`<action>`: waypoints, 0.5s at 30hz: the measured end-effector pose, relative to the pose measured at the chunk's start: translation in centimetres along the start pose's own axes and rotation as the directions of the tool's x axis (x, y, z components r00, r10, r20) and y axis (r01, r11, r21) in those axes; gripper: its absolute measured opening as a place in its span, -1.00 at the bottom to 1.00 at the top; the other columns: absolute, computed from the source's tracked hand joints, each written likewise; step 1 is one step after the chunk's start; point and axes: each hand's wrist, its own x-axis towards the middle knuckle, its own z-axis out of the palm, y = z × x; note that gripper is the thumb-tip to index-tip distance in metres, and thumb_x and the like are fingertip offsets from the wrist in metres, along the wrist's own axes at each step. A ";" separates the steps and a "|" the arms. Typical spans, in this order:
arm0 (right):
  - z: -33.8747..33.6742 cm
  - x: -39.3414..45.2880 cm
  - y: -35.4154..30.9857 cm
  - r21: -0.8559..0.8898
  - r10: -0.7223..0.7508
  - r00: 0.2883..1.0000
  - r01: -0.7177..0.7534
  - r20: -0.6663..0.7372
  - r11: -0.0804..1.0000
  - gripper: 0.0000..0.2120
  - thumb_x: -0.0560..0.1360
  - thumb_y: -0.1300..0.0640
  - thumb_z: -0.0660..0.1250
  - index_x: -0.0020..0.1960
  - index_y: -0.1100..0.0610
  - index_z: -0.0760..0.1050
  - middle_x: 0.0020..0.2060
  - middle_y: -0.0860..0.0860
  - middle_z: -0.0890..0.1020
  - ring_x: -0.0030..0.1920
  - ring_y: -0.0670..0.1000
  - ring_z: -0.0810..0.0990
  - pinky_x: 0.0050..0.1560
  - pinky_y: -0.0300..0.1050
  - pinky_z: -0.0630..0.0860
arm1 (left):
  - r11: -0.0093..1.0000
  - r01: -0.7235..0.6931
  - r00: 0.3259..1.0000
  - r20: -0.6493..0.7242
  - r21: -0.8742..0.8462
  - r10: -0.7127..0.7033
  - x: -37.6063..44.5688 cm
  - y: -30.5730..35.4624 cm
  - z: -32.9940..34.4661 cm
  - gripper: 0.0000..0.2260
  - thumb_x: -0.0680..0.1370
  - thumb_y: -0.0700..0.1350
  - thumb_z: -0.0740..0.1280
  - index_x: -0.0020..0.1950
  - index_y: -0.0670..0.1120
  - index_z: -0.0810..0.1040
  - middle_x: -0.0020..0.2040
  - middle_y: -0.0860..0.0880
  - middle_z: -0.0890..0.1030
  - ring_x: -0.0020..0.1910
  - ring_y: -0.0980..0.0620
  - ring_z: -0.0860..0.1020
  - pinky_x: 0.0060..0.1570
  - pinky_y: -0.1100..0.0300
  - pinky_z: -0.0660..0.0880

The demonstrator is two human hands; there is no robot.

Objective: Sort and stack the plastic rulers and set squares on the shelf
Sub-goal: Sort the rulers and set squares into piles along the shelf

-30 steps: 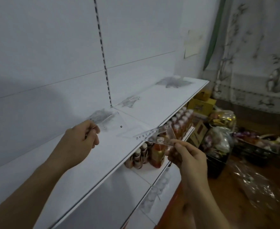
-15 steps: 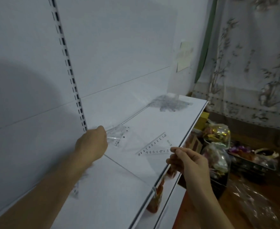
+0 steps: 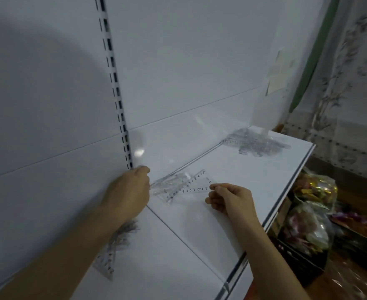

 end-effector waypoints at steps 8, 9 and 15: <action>3.2 2.6 -0.7 -0.126 0.015 0.995 -0.002 0.097 0.992 -0.77 0.58 0.25 0.30 0.22 0.19 0.53 -0.23 0.14 0.74 -0.20 0.13 0.75 -0.08 -0.02 0.66 | 1.000 0.012 0.995 -0.099 0.011 -0.011 -5.0 -0.6 -4.4 -0.74 0.66 -0.07 0.14 0.28 -0.03 0.51 0.19 -0.04 0.62 0.12 -0.09 0.58 0.14 -0.01 0.52; 2.8 2.0 -0.8 -0.150 -0.009 0.994 0.025 0.105 0.988 -0.75 0.58 0.24 0.30 0.25 0.15 0.51 -0.22 0.12 0.74 -0.20 0.12 0.75 -0.06 0.01 0.67 | 1.000 0.023 0.996 -0.088 0.012 -0.022 -5.4 -0.5 -4.5 -0.75 0.65 -0.08 0.14 0.27 -0.03 0.51 0.17 -0.04 0.62 0.10 -0.09 0.58 0.12 -0.02 0.53; -0.9 -4.3 -2.1 -0.542 -0.217 0.949 0.310 0.229 0.781 -0.79 0.59 0.13 0.30 0.21 0.02 0.58 -0.13 -0.08 0.71 -0.19 -0.11 0.70 -0.10 -0.15 0.64 | 1.000 -0.011 1.000 -0.014 0.022 0.011 -7.9 2.1 -3.6 -0.66 0.64 -0.02 0.20 0.38 -0.11 0.47 0.31 -0.06 0.54 0.24 -0.08 0.52 0.22 0.03 0.47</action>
